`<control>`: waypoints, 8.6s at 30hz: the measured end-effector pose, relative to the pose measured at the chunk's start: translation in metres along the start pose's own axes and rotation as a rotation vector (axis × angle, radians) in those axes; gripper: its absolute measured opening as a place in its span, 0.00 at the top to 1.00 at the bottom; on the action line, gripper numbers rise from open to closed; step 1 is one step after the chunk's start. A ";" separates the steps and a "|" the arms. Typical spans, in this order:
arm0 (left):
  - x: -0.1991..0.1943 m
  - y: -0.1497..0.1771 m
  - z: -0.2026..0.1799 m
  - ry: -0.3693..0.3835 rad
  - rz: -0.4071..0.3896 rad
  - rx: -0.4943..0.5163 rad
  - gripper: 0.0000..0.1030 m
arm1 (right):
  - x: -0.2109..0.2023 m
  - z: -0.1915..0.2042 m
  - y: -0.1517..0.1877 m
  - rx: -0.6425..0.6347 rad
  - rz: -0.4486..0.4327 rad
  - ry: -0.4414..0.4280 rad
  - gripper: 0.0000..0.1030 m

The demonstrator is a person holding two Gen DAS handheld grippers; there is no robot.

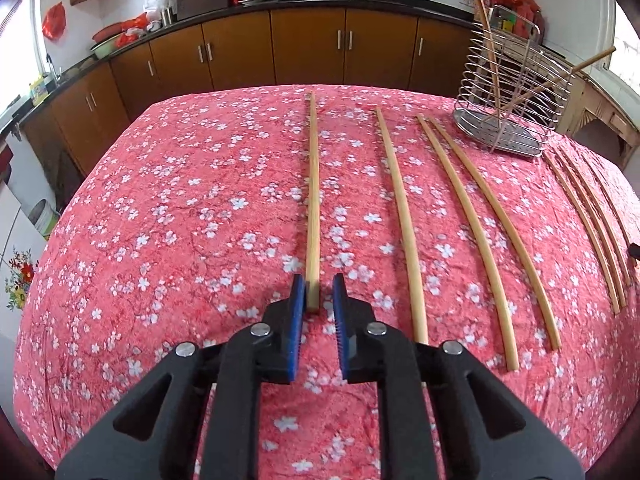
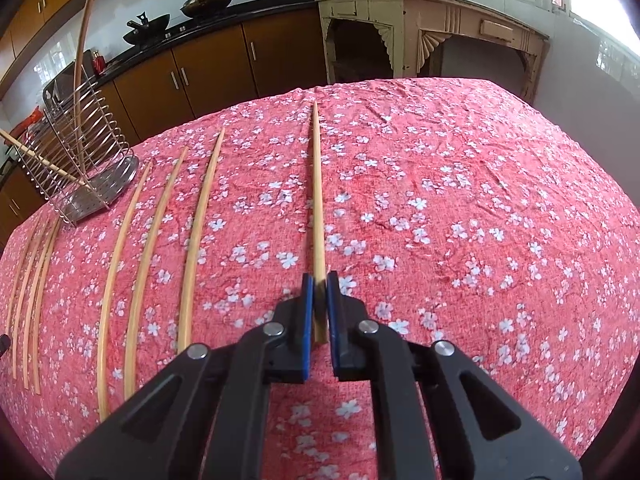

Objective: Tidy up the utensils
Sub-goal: 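Lift the chopstick with the left tool while the right tool lifts its chopstick, then lower the right tool's chopstick into the wire holder while the left tool lowers its own, then open the right tool over the holder while the left tool opens too, then move both open tools back over the chopsticks on the cloth, then close the right tool on another wooden chopstick on the cloth, then close the left tool on another wooden chopstick on the cloth, then lift the chopstick with the left tool while the right tool lifts its chopstick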

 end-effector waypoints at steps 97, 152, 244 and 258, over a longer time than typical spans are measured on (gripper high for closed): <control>-0.224 -0.125 -0.020 0.229 -0.816 -0.080 0.93 | -0.250 0.061 -0.125 -0.018 -0.697 -0.402 0.93; -0.157 -0.198 -0.052 0.119 -0.668 -0.123 0.56 | -0.160 0.126 -0.172 -0.107 -0.552 -0.308 0.60; 0.009 -0.010 0.003 0.060 -0.007 -0.004 0.93 | 0.009 -0.013 -0.009 0.015 -0.007 0.067 0.92; 0.009 -0.009 -0.006 0.018 -0.001 0.052 0.86 | 0.009 -0.013 -0.009 0.004 -0.005 0.077 0.92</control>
Point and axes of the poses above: each gripper's, at about its wrist camera, not at the fingertips, and x roughly the way its jaws point, z to its left, y to its underside, the point moved 2 cm from there along x, roughly the way its jaws point, and after that the axes turned 5 degrees about -z, right-handed, at the moved point
